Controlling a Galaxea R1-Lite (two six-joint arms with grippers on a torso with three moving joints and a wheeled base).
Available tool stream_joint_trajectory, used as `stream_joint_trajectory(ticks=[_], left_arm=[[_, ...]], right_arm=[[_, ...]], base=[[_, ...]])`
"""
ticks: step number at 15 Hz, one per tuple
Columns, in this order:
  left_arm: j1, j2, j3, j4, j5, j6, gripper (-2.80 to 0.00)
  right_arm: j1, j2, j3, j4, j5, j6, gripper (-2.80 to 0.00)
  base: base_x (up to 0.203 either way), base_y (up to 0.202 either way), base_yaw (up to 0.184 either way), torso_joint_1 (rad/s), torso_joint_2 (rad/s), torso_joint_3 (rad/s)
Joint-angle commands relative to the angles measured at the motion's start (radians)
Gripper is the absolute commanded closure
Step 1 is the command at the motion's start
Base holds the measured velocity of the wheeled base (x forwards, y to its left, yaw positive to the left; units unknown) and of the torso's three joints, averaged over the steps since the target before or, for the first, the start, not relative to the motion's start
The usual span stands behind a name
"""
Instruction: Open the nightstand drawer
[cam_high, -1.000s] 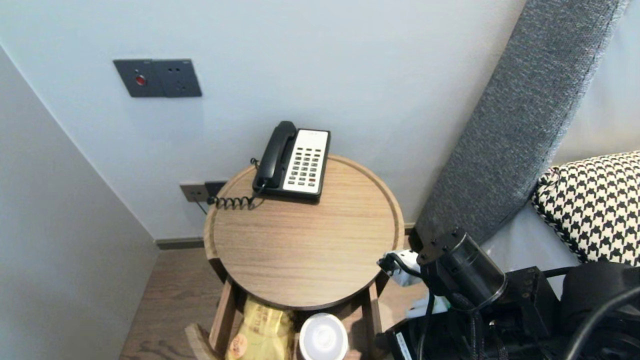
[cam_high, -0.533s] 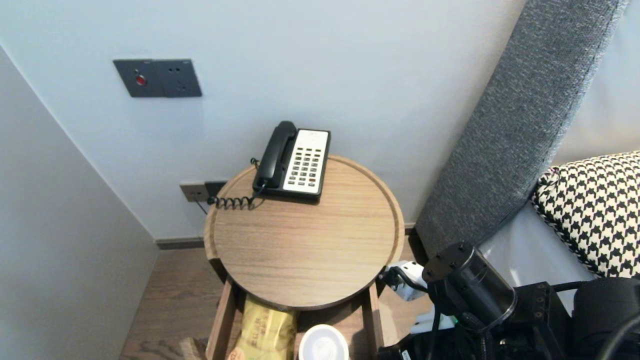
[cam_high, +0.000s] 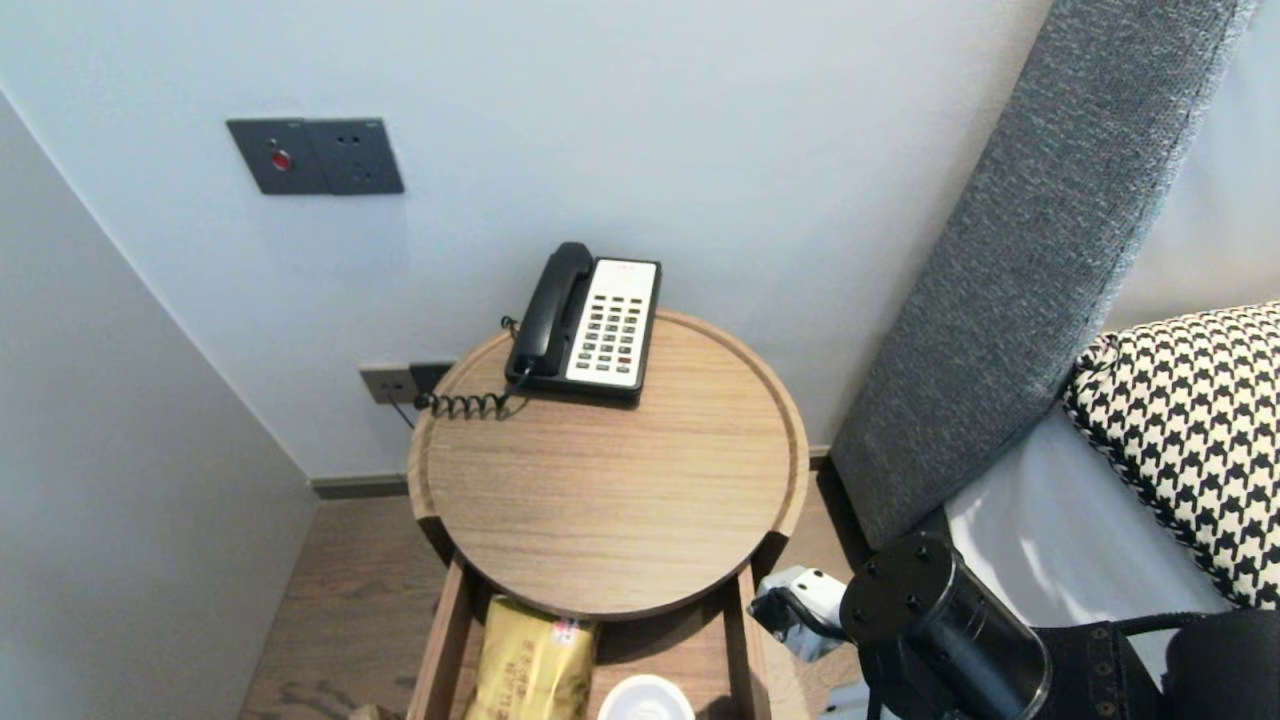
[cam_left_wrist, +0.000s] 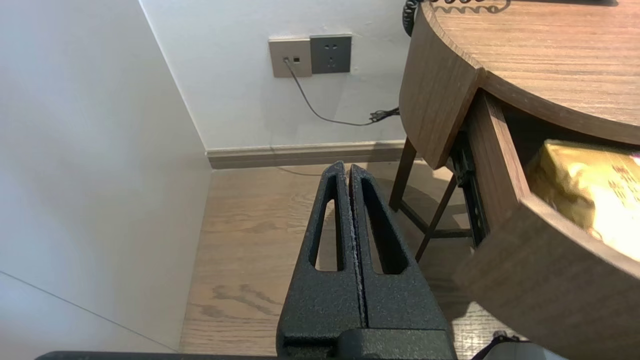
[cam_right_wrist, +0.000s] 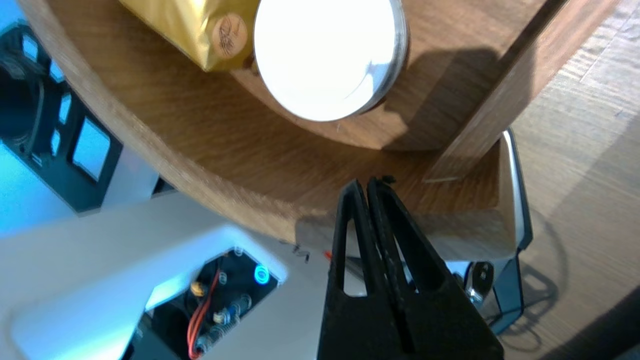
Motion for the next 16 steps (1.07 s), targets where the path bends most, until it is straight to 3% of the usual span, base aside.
stream_joint_trajectory(ticks=[1, 8, 11, 16], left_arm=[[0.0, 0.001, 0.0, -0.001, 0.0, 0.0, 0.0], [0.0, 0.001, 0.0, -0.001, 0.0, 0.0, 0.0], [0.0, 0.001, 0.0, -0.001, 0.0, 0.0, 0.0], [0.0, 0.001, 0.0, -0.001, 0.0, 0.0, 0.0]], right_arm=[[0.025, -0.015, 0.013, 0.0, 0.002, 0.003, 0.0], [0.022, -0.037, -0.002, 0.003, -0.009, 0.0, 0.0], [0.01, -0.036, -0.079, 0.034, -0.01, 0.001, 0.0], [-0.043, 0.009, -0.395, 0.388, -0.015, -0.008, 0.0]], base=[[0.0, 0.0, 0.0, 0.0, 0.0, 0.0], [0.0, 0.0, 0.0, 0.0, 0.0, 0.0], [0.0, 0.0, 0.0, 0.0, 0.0, 0.0], [0.0, 0.0, 0.0, 0.0, 0.0, 0.0]])
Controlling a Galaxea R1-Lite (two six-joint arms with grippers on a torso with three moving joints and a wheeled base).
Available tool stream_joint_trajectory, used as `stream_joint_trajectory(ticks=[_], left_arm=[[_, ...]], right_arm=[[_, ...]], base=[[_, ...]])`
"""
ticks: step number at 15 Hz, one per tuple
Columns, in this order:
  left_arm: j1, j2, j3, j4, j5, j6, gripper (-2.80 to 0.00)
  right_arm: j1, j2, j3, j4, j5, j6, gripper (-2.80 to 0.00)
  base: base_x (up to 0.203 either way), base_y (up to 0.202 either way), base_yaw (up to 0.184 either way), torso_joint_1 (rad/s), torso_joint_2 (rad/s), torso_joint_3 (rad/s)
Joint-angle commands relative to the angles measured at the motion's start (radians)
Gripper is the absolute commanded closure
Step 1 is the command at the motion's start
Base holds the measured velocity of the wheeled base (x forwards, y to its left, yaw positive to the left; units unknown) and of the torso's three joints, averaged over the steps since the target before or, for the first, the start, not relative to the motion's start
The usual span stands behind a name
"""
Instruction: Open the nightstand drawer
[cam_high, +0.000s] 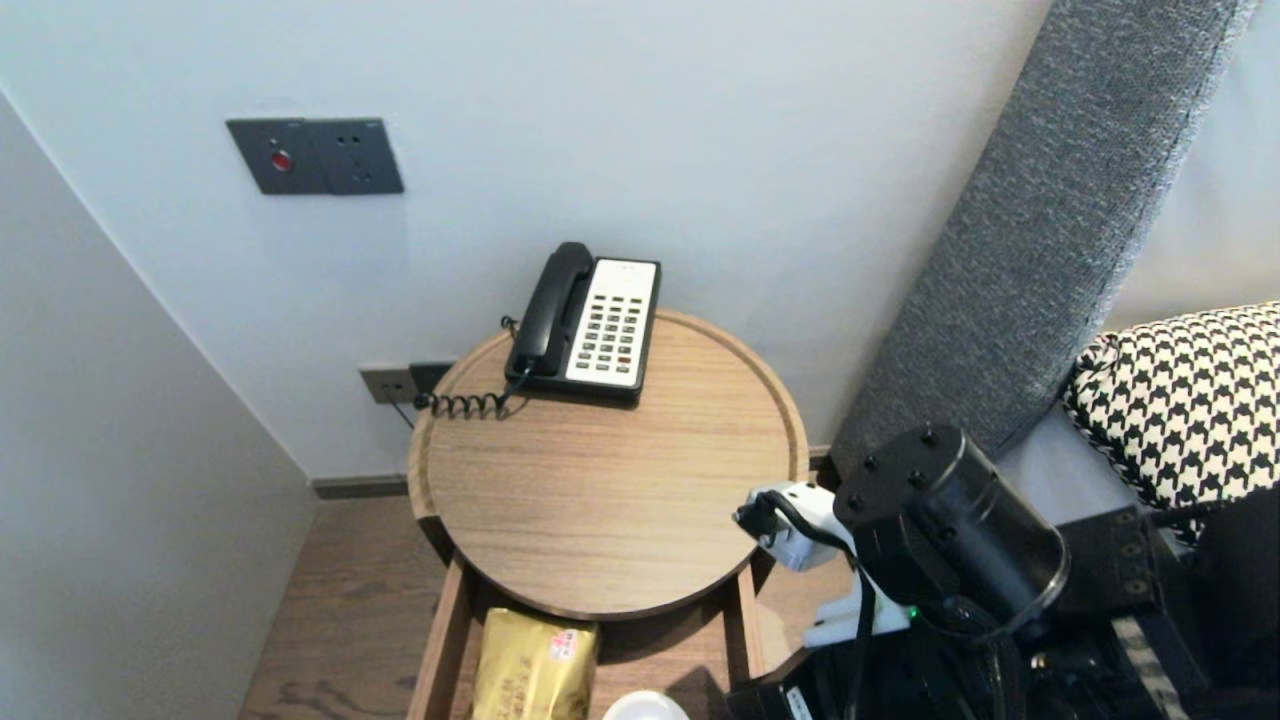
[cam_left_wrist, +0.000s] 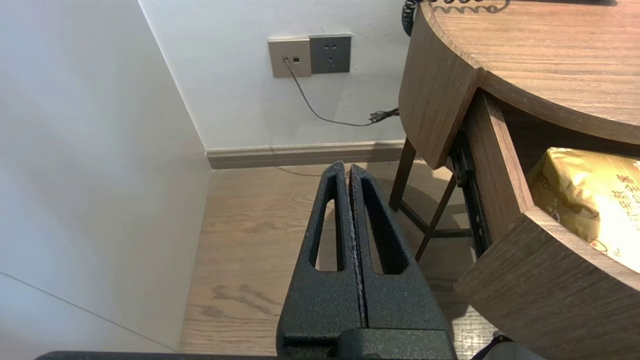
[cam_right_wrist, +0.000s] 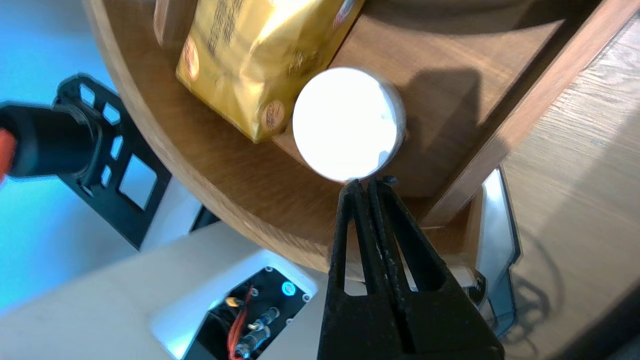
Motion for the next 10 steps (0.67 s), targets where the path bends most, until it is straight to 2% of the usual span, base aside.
stream_joint_trajectory(ticks=[1, 3, 5, 6, 10], left_arm=[[0.0, 0.001, 0.0, -0.001, 0.0, 0.0, 0.0], [0.0, 0.001, 0.0, -0.001, 0.0, 0.0, 0.0], [0.0, 0.001, 0.0, -0.001, 0.0, 0.0, 0.0], [0.0, 0.001, 0.0, -0.001, 0.0, 0.0, 0.0], [0.0, 0.001, 0.0, -0.001, 0.0, 0.0, 0.0]], right_arm=[[-0.023, 0.055, -0.164, 0.176, -0.003, 0.001, 0.0], [-0.021, 0.13, -0.279, 0.317, -0.037, 0.005, 0.0], [0.015, 0.199, -0.337, 0.414, -0.119, 0.004, 0.0], [0.024, 0.221, -0.358, 0.419, -0.141, 0.003, 0.0], [0.042, 0.268, -0.427, 0.422, -0.136, 0.035, 0.0]], base=[[0.0, 0.0, 0.0, 0.0, 0.0, 0.0], [0.0, 0.0, 0.0, 0.0, 0.0, 0.0], [0.0, 0.0, 0.0, 0.0, 0.0, 0.0], [0.0, 0.0, 0.0, 0.0, 0.0, 0.0], [0.0, 0.0, 0.0, 0.0, 0.0, 0.0]])
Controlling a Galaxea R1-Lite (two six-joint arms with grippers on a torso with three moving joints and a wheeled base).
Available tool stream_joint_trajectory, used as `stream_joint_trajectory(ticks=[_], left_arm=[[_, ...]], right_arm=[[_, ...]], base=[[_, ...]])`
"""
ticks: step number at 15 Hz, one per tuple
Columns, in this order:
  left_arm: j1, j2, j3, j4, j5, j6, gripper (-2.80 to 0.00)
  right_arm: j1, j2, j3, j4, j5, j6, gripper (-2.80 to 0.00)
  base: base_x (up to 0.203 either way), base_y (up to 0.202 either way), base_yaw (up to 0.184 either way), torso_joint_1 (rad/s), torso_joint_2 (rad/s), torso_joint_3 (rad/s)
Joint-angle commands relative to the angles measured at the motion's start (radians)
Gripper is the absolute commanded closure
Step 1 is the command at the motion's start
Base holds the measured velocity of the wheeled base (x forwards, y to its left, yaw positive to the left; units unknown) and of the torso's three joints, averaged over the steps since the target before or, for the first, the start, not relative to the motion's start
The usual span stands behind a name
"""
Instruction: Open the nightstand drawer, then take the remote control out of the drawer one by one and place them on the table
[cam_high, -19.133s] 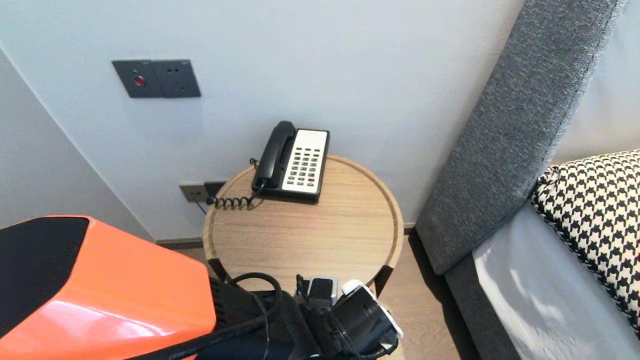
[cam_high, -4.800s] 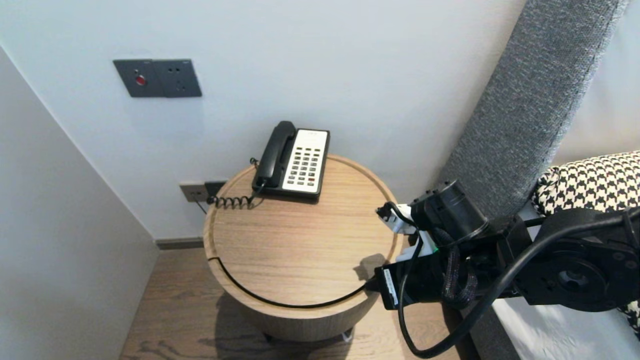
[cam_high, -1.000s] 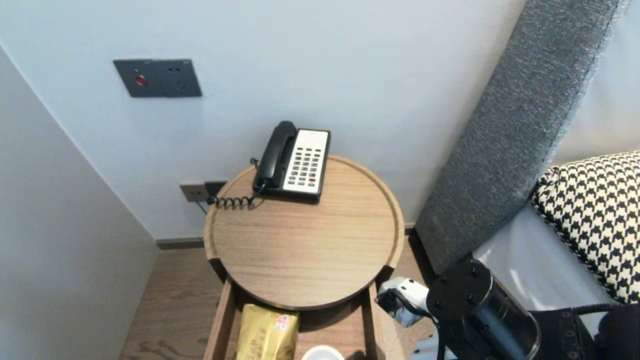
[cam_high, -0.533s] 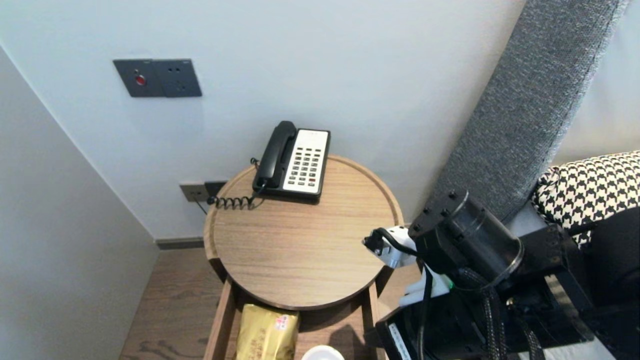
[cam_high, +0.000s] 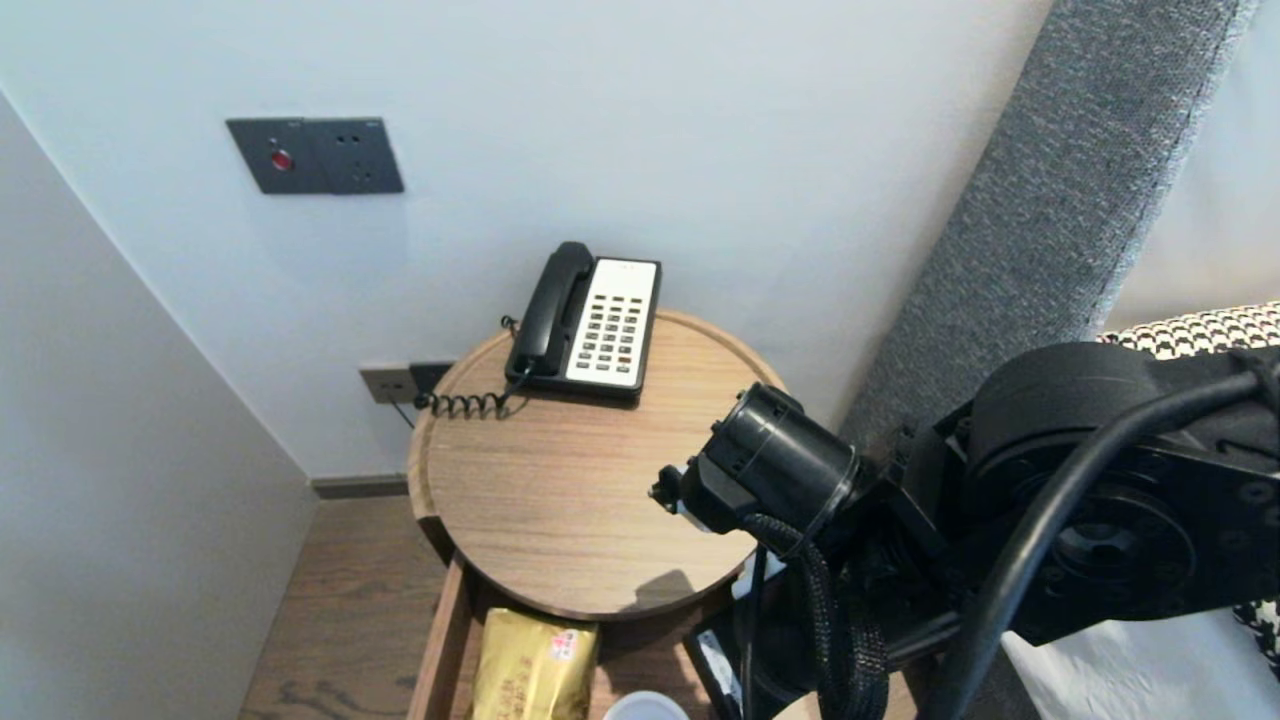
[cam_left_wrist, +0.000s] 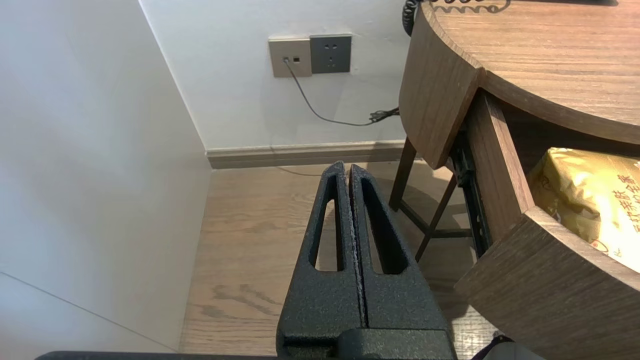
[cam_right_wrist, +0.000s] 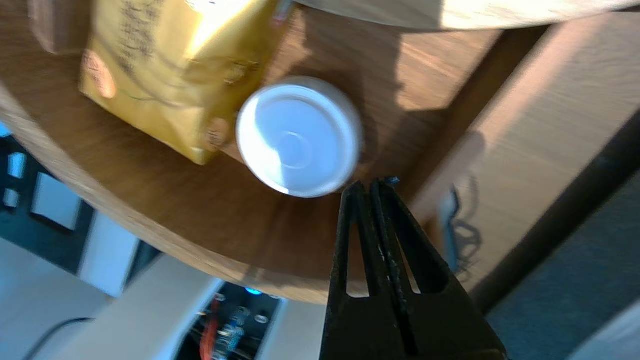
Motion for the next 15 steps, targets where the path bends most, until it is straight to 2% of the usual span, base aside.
stream_joint_trajectory(ticks=[1, 9, 15], left_arm=[[0.0, 0.001, 0.0, 0.0, 0.0, 0.0, 0.0], [0.0, 0.001, 0.0, 0.0, 0.0, 0.0, 0.0], [0.001, 0.001, 0.0, 0.0, 0.0, 0.0, 0.0]], right_arm=[[0.013, 0.043, -0.035, 0.003, 0.001, 0.037, -2.8], [0.054, 0.134, -0.074, -0.003, -0.006, 0.062, -2.8], [0.051, 0.141, -0.097, -0.003, -0.028, 0.125, -2.8]], base=[[0.0, 0.0, 0.0, 0.0, 0.0, 0.0], [0.0, 0.0, 0.0, 0.0, 0.0, 0.0], [0.0, 0.0, 0.0, 0.0, 0.0, 0.0]])
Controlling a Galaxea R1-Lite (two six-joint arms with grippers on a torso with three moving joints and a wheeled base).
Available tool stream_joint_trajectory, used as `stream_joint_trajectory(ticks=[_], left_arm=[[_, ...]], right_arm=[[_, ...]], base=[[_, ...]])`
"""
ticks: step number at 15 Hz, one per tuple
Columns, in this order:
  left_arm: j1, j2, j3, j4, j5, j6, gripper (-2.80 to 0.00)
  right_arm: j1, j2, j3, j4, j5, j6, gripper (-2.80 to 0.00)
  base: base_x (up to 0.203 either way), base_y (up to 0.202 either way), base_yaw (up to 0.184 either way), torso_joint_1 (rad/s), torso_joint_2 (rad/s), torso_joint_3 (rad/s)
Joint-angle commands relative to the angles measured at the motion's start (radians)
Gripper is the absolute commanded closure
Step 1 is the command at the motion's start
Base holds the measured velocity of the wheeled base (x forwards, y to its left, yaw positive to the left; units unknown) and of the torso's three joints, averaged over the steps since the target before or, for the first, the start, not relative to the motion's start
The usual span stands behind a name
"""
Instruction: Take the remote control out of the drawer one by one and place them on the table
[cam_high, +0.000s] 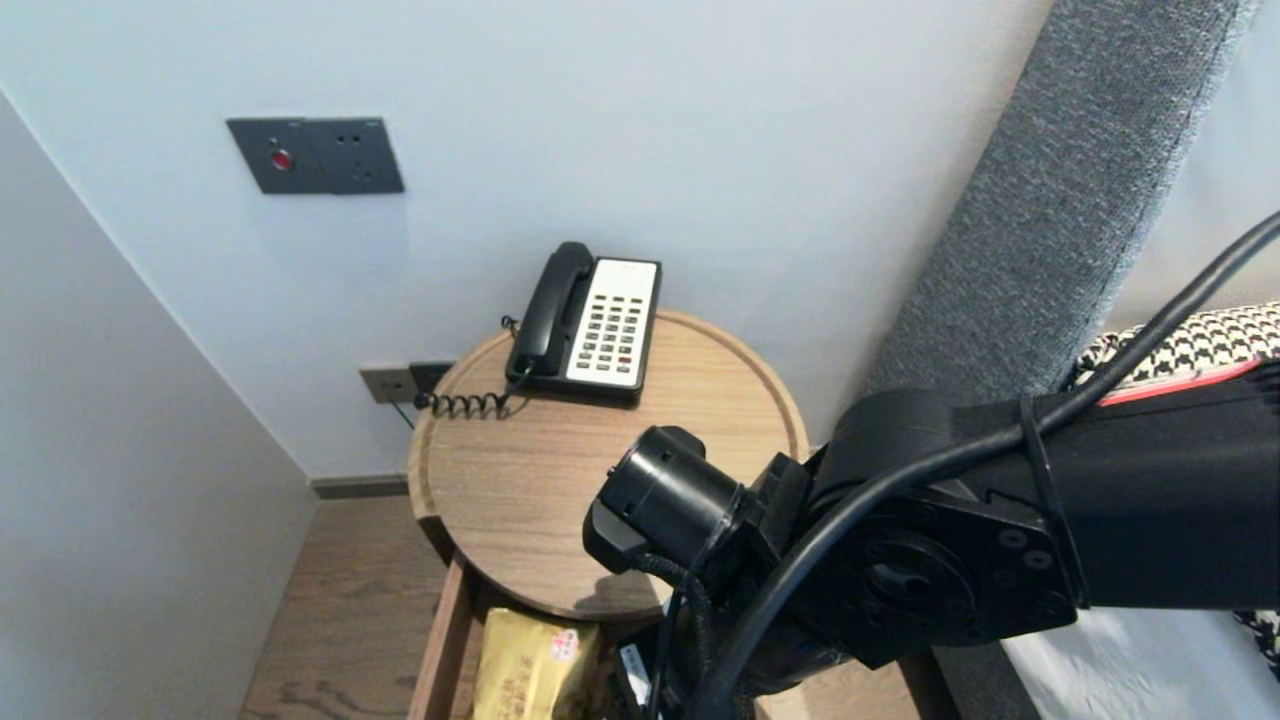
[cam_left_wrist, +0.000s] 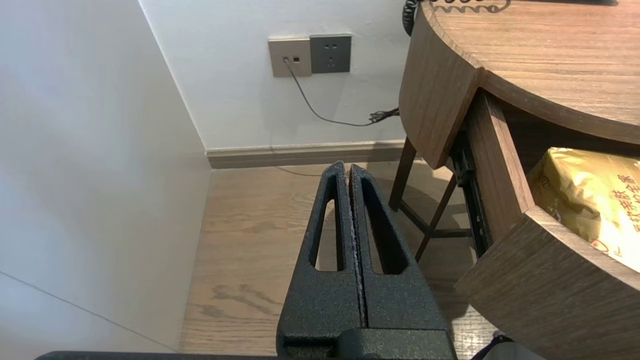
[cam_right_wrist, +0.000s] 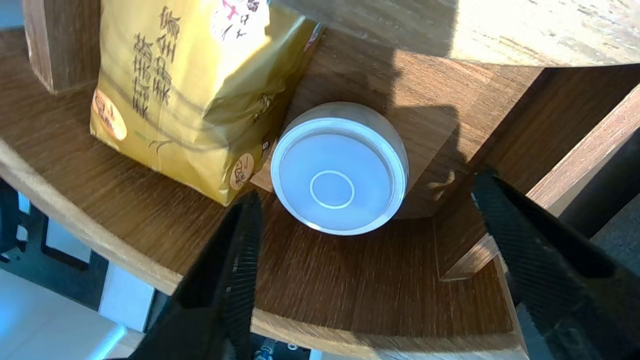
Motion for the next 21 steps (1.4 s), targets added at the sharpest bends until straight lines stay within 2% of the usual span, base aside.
stream_joint_trajectory(ticks=[1, 9, 17, 21], left_arm=[[0.0, 0.001, 0.0, 0.0, 0.0, 0.0, 0.0], [0.0, 0.001, 0.0, 0.0, 0.0, 0.0, 0.0], [0.0, 0.001, 0.0, 0.0, 0.0, 0.0, 0.0], [0.0, 0.001, 0.0, 0.0, 0.0, 0.0, 0.0]], right_arm=[[0.0, 0.007, -0.01, 0.004, -0.001, 0.021, -2.8], [0.045, 0.051, -0.051, 0.009, -0.047, 0.129, -2.8], [0.067, 0.056, 0.01, 0.005, -0.065, 0.137, -2.8], [0.074, 0.056, 0.045, 0.004, -0.065, 0.166, -2.8]], base=[[0.0, 0.0, 0.0, 0.0, 0.0, 0.0], [0.0, 0.0, 0.0, 0.0, 0.0, 0.0], [0.0, 0.0, 0.0, 0.0, 0.0, 0.0], [0.0, 0.0, 0.0, 0.0, 0.0, 0.0]])
